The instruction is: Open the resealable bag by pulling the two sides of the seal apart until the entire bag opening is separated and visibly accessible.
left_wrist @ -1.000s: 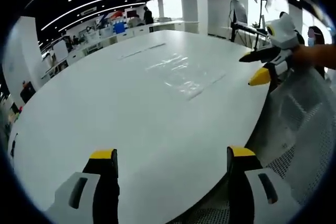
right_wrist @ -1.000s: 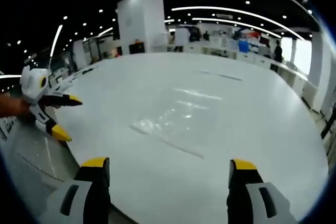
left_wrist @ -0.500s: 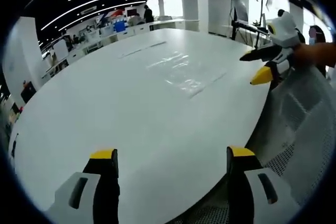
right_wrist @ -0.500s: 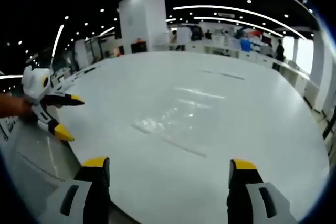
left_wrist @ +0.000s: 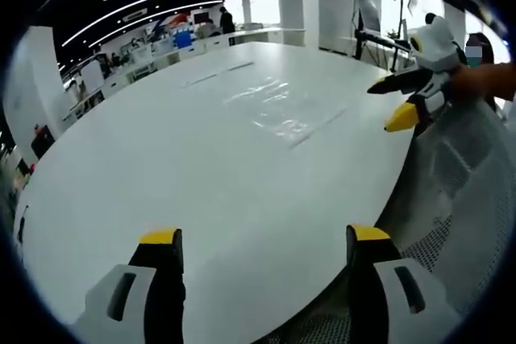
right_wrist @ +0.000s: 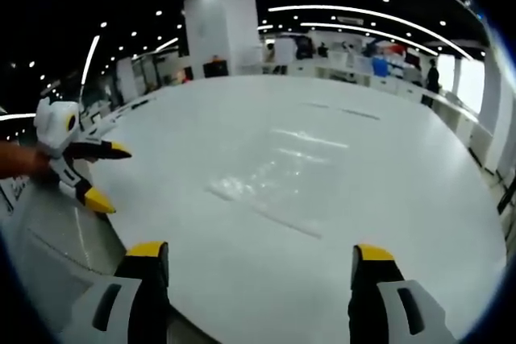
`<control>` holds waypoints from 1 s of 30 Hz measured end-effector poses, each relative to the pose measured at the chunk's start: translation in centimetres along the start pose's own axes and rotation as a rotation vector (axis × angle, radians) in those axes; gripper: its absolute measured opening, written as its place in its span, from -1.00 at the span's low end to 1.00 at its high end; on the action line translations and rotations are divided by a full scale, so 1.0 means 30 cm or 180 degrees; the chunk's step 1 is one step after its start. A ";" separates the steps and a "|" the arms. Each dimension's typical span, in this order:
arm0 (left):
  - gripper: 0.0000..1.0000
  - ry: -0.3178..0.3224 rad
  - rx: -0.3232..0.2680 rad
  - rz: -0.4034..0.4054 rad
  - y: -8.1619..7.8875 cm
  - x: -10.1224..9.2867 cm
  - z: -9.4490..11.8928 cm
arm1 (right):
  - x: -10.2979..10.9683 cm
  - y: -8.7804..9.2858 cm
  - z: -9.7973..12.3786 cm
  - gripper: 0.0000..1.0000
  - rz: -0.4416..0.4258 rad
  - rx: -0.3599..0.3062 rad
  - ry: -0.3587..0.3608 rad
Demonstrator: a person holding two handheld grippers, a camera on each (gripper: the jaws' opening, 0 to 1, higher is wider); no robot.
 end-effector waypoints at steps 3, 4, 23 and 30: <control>0.63 0.0002 0.0007 -0.0009 0.000 -0.001 0.000 | 0.000 0.000 -0.001 0.86 0.0009 0.0010 0.0003; 0.62 0.0001 0.0004 -0.0008 0.000 -0.001 0.000 | 0.001 0.000 -0.001 0.86 0.0009 0.0011 0.0001; 0.60 0.0017 0.0032 -0.0001 0.004 -0.002 -0.001 | -0.001 0.004 0.001 0.84 -0.0007 0.0020 0.0011; 0.59 0.0016 0.0034 -0.0003 0.004 -0.003 -0.001 | -0.002 0.003 0.001 0.84 -0.0011 0.0016 0.0014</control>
Point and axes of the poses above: the point that each gripper's makers call its tool centre point, and the gripper's own axes: z roughly backward along the fingers, x roughly to its left, y roughly out of its underside, the point moved 10 cm from there along z, roughly backward along the fingers, and after that the axes turned 10 degrees about x, right-handed, at the moved point
